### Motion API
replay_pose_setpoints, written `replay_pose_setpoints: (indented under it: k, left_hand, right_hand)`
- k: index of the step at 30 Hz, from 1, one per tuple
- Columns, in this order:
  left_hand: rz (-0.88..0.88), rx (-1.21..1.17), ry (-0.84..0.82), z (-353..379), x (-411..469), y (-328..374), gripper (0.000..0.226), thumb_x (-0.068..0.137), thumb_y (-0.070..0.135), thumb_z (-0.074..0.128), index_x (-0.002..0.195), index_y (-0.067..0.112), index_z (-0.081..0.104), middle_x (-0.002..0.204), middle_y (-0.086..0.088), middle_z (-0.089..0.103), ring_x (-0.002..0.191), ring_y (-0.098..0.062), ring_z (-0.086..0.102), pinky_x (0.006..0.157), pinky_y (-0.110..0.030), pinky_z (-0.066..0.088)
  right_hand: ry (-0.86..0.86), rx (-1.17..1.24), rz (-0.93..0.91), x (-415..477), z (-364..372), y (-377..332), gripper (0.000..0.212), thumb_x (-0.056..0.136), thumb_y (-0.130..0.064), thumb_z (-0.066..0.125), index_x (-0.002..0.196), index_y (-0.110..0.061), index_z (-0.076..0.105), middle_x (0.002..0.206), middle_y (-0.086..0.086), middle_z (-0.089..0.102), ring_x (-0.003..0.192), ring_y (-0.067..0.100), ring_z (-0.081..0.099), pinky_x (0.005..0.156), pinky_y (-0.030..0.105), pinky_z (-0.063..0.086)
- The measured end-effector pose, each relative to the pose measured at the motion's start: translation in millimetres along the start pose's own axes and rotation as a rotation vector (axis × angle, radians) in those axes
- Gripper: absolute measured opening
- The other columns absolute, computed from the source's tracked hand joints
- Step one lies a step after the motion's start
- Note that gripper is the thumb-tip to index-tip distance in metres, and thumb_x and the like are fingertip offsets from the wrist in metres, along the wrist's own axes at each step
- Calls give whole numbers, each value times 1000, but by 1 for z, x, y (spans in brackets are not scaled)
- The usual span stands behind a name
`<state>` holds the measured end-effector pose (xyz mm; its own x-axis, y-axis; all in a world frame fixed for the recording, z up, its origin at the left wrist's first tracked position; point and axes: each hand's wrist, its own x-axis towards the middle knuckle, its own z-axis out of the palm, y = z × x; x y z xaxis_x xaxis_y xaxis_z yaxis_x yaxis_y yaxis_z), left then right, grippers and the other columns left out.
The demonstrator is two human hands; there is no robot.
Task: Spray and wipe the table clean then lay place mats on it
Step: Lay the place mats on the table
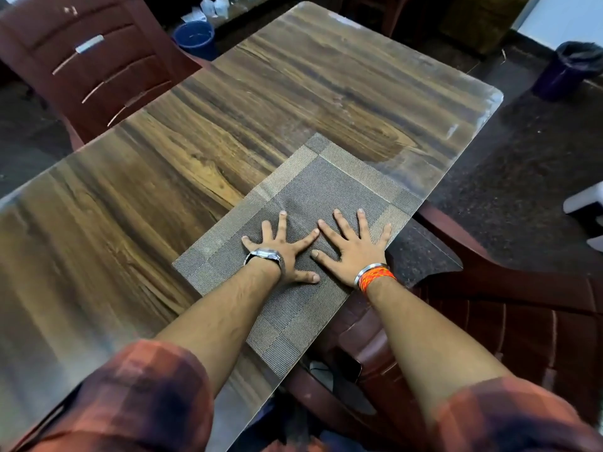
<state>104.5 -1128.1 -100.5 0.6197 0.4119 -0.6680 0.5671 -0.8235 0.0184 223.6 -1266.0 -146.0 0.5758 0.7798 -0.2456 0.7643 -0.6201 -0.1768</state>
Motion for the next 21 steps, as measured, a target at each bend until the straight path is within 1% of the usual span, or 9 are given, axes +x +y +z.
replay_pose_setpoints:
  k: [7, 10, 12, 14, 16, 18, 21]
  left_hand:
    - [1, -11, 17, 2, 1, -1, 103, 56, 92, 50, 131, 70, -18, 151, -1, -41, 142, -44, -16, 100, -80, 9]
    - [21, -56, 48, 5, -9, -3, 107, 61, 90, 51, 134, 64, -22, 154, -1, -36, 144, -41, -15, 102, -78, 8]
    - [23, -75, 117, 12, -19, -6, 105, 67, 88, 46, 137, 58, -26, 157, 2, -29, 146, -37, -12, 104, -76, 8]
    - [2, -82, 190, 16, -32, -14, 101, 71, 88, 38, 140, 53, -27, 159, 4, -24, 147, -34, -9, 107, -73, 8]
    - [-31, -77, 227, 21, -45, -27, 98, 73, 88, 32, 141, 51, -28, 160, 5, -20, 147, -33, -8, 110, -69, 7]
    - [-89, -85, 253, 31, -64, -46, 95, 75, 88, 28, 142, 48, -27, 161, 4, -18, 148, -33, -7, 112, -65, 9]
    - [-187, -179, 287, 54, -98, -78, 93, 77, 86, 31, 144, 48, -22, 161, 3, -14, 148, -32, -4, 113, -62, 8]
  right_hand:
    - [-11, 1, 5, 0, 1, 0, 70, 78, -88, 13, 142, -65, -4, 161, -25, -7, 150, 26, -13, 105, 75, -10]
    - [-65, 24, 4, 1, -4, 0, 71, 80, -85, 12, 144, -60, -6, 160, -25, -10, 150, 25, -16, 105, 74, -13]
    - [-45, 41, -3, 0, -9, -3, 72, 85, -80, 14, 148, -53, -5, 161, -22, -10, 150, 23, -17, 107, 72, -14]
    - [31, 31, -42, -4, -15, -12, 71, 89, -74, 17, 151, -46, -5, 162, -19, -10, 150, 21, -15, 109, 71, -12]
    - [82, 33, -94, -8, -19, -29, 72, 90, -71, 19, 152, -43, -5, 162, -19, -11, 151, 21, -14, 110, 70, -10]
    - [84, 50, -153, -12, -20, -53, 73, 91, -68, 21, 153, -40, -4, 162, -19, -11, 151, 22, -14, 110, 70, -11]
    - [42, 72, -270, -19, -18, -100, 73, 93, -66, 25, 154, -38, -4, 162, -18, -11, 150, 22, -15, 111, 69, -12]
